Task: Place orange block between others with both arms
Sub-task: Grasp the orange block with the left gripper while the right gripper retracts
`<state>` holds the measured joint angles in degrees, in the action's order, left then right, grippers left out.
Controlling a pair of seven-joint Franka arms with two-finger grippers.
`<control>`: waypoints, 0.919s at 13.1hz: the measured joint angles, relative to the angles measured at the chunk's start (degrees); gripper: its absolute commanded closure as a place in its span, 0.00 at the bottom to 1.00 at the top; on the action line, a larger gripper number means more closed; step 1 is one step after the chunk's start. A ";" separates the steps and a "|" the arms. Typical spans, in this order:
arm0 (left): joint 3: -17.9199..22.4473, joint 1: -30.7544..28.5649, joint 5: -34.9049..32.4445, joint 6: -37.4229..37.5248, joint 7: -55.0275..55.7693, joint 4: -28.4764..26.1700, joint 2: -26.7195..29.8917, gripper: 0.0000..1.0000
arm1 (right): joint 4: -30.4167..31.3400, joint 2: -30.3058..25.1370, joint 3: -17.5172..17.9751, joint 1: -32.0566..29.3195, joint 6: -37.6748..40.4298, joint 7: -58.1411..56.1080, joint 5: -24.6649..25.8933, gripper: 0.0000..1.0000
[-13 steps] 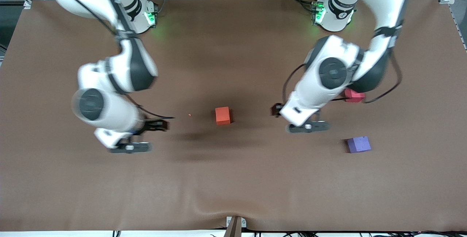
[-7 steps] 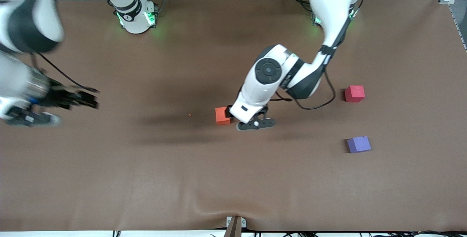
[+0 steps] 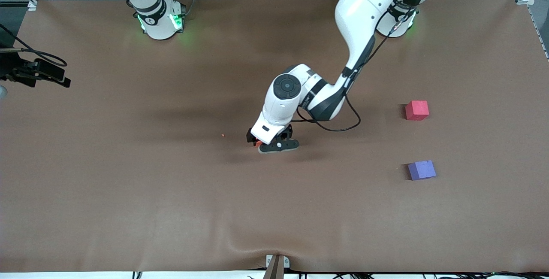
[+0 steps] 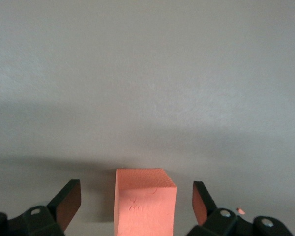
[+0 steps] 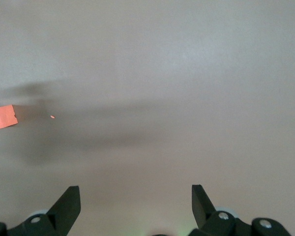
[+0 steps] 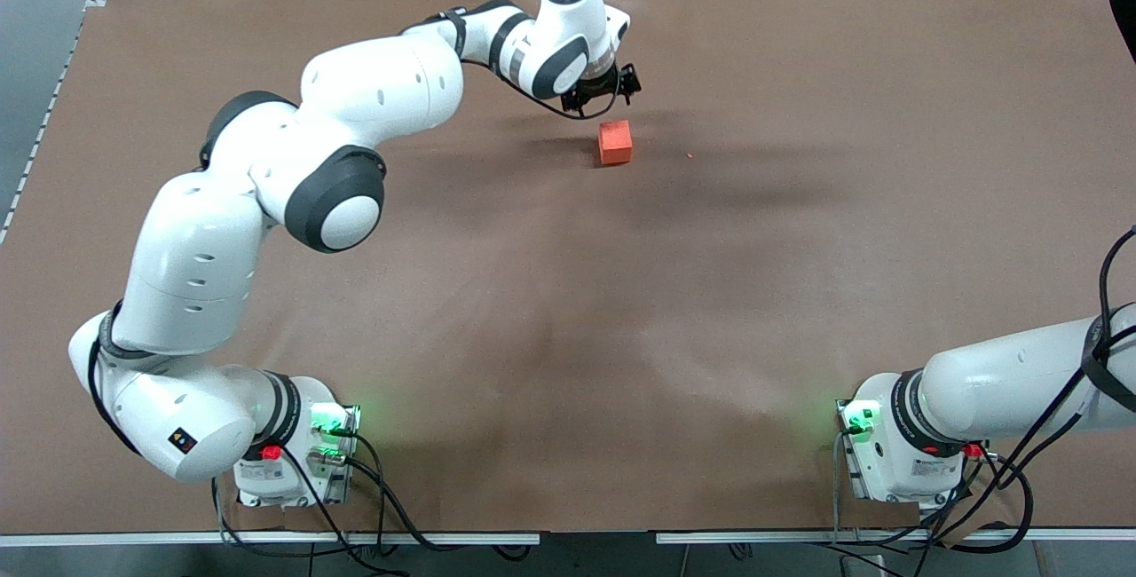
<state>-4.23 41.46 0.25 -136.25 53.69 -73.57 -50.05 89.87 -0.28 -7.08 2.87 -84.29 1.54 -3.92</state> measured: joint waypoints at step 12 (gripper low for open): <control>0.07 1.78 0.00 -1.64 0.00 0.14 -3.28 0.32 | -0.45 -3.11 1.18 0.00 2.44 0.67 5.01 0.00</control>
<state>-4.16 43.24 0.25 -137.89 53.70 -73.44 -53.33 89.42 -3.39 -5.90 2.87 -81.85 2.21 1.10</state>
